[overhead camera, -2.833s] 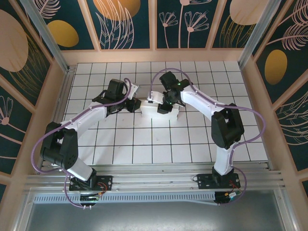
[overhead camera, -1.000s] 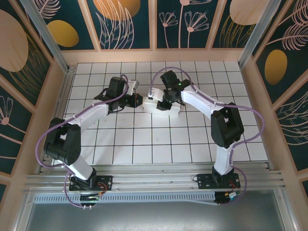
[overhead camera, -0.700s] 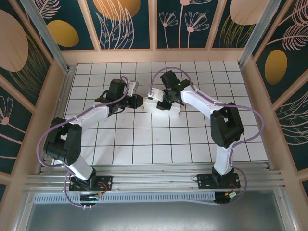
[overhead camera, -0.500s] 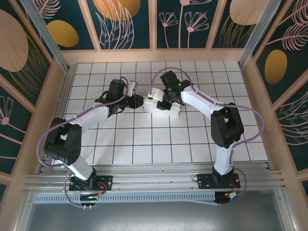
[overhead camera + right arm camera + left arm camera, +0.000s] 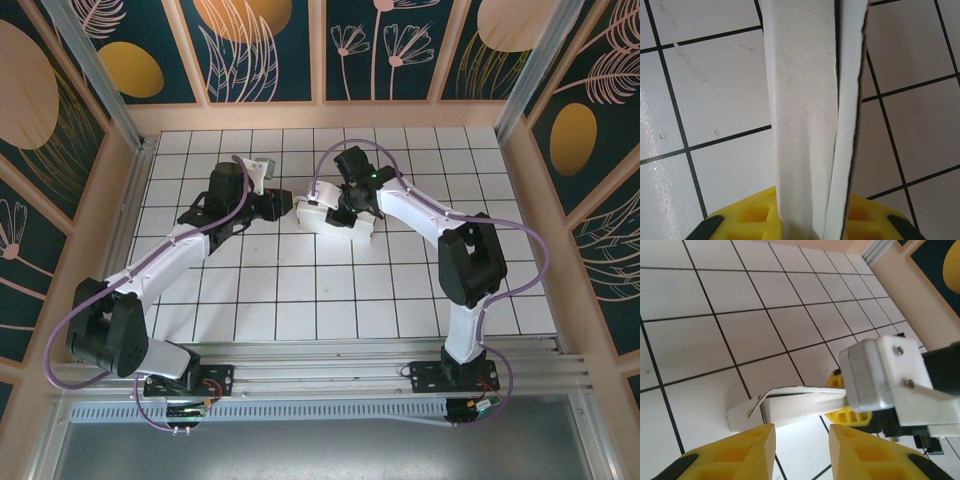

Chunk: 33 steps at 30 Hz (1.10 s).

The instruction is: Fold the paper box

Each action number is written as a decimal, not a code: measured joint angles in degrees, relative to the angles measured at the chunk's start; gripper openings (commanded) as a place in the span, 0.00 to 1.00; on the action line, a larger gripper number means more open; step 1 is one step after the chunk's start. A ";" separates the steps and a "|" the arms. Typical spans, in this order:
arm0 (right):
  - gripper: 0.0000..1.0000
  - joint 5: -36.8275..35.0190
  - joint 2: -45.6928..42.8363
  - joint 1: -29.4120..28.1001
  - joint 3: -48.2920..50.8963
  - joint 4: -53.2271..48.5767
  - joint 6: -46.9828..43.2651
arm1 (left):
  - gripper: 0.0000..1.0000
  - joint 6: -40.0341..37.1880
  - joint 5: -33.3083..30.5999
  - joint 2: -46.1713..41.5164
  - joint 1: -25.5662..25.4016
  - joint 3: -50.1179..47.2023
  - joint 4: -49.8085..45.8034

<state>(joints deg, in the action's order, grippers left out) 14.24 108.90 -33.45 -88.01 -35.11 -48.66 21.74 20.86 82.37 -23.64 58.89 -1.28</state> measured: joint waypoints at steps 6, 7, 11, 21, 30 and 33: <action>0.13 0.24 0.00 0.07 0.00 0.00 0.00 | 0.34 -8.74 5.92 8.13 0.31 9.75 -5.11; 0.13 0.26 0.00 0.07 0.00 -0.02 0.00 | 0.35 -10.69 7.30 9.77 0.31 11.21 -5.99; 0.14 0.55 0.00 0.39 0.00 -0.22 -0.02 | 0.36 -16.87 9.07 13.38 0.66 14.03 -9.05; 0.14 0.68 0.22 0.44 -0.28 -0.39 -0.02 | 0.33 -23.96 7.61 15.98 1.11 14.95 -12.79; 0.16 0.76 0.55 0.44 -0.79 -0.85 -0.02 | 0.30 -24.70 7.13 16.92 1.53 14.95 -11.30; 0.16 0.79 0.55 0.44 -0.79 -0.92 -0.02 | 0.34 -24.76 5.95 16.92 1.36 14.95 -10.93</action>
<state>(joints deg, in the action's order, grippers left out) 15.03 109.45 -33.01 -88.79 -36.03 -48.69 -3.03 26.81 99.29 -22.28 73.84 -12.21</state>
